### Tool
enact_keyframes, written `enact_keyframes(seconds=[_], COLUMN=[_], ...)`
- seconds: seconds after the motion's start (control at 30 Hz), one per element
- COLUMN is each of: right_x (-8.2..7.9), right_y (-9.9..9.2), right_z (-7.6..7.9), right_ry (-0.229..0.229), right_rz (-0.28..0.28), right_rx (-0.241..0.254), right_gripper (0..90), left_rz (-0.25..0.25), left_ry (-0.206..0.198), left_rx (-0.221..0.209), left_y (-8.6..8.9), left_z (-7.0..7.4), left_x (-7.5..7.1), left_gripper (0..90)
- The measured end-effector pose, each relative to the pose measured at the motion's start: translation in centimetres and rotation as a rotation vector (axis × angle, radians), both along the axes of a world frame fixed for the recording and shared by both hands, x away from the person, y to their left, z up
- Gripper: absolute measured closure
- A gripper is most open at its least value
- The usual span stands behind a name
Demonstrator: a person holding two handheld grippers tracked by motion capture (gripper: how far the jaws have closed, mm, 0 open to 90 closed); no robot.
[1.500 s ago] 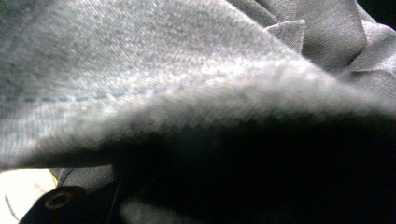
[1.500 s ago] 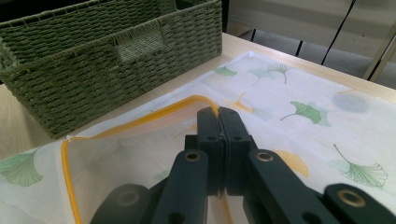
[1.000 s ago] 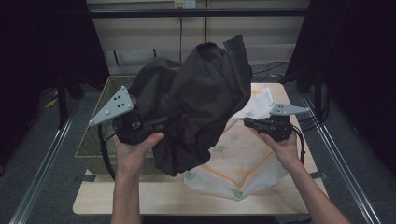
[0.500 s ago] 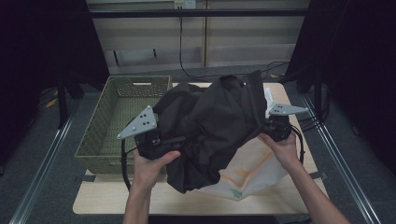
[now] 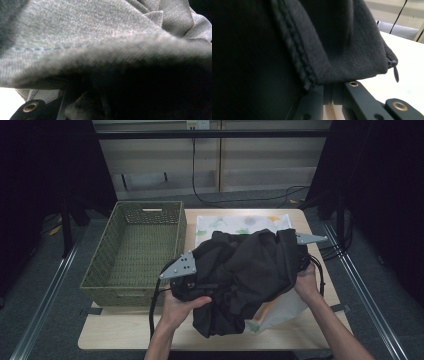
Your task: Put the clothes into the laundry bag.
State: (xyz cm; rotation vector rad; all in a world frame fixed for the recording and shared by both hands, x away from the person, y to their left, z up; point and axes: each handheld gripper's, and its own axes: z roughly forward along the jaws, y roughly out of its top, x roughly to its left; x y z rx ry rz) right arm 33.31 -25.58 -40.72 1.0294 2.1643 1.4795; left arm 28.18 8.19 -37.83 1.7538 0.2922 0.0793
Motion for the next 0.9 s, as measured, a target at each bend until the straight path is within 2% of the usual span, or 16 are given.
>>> enact_keyframes(seconds=[0.07,0.2,0.27,0.3,0.43,0.47,0.57,0.6,0.63,0.67,0.7,0.73,0.77,0.83,0.87,0.9], right_x=[0.1,0.1,0.2,0.2,0.2,0.1,0.0,0.1,0.1,0.1,0.1,0.1,0.1,0.1,0.1,0.0], right_y=[-0.1,-0.1,0.0,0.0,0.1,0.2,0.0,0.1,0.1,0.1,0.2,0.2,0.3,0.4,0.5,0.6], right_z=[-0.2,-0.3,-0.4,-0.4,-0.5,-0.4,-0.3,-0.3,-0.3,-0.3,-0.4,-0.4,-0.4,-0.4,-0.4,-0.3], right_ry=[0.01,0.02,0.022,0.023,0.025,0.019,0.021,0.024,0.023,0.026,0.027,0.029,0.029,0.028,0.027,0.027], right_rz=[-0.006,-0.006,-0.006,-0.006,-0.005,-0.008,-0.008,-0.009,-0.005,-0.006,-0.005,-0.002,0.0,0.003,0.006,0.005], right_rx=[0.004,0.001,0.002,0.001,-0.011,-0.027,-0.022,-0.026,-0.035,-0.035,-0.035,-0.035,-0.037,-0.041,-0.037,-0.035], right_gripper=[88.7,88.7,88.7,88.7,88.7,88.7,88.7,88.7,88.8,88.7,88.7,88.7,88.7,88.7,88.7,88.7], left_rz=[-0.001,-0.02,-0.021,-0.044,-0.064,-0.078,-0.102,-0.101,-0.107,-0.101,-0.109,-0.114,-0.117,-0.136,-0.142,-0.151], left_ry=[0.014,0.008,-0.001,-0.004,-0.017,-0.015,0.012,0.02,0.011,0.021,0.036,0.04,0.041,0.05,0.048,0.052], left_rx=[0.012,0.036,0.067,0.08,0.155,0.171,0.228,0.263,0.283,0.301,0.308,0.302,0.316,0.353,0.393,0.4], left_y=[-0.1,0.0,0.0,-0.1,-0.9,-1.2,-2.2,-2.6,-2.8,-3.1,-3.3,-3.4,-3.6,-4.2,-4.5,-4.8], left_z=[-1.1,-2.6,-2.9,-3.3,-5.0,-5.7,-7.5,-8.1,-8.5,-8.9,-9.3,-9.5,-9.7,-10.2,-10.5,-10.8], left_x=[0.3,0.4,0.2,0.2,-0.1,-0.1,0.1,0.1,0.2,0.2,0.2,0.3,0.2,0.2,0.2,0.3], left_gripper=[58.8,58.8,58.7,58.6,58.5,58.5,58.5,58.5,58.5,58.5,58.5,58.5,58.5,58.5,58.5,58.5])
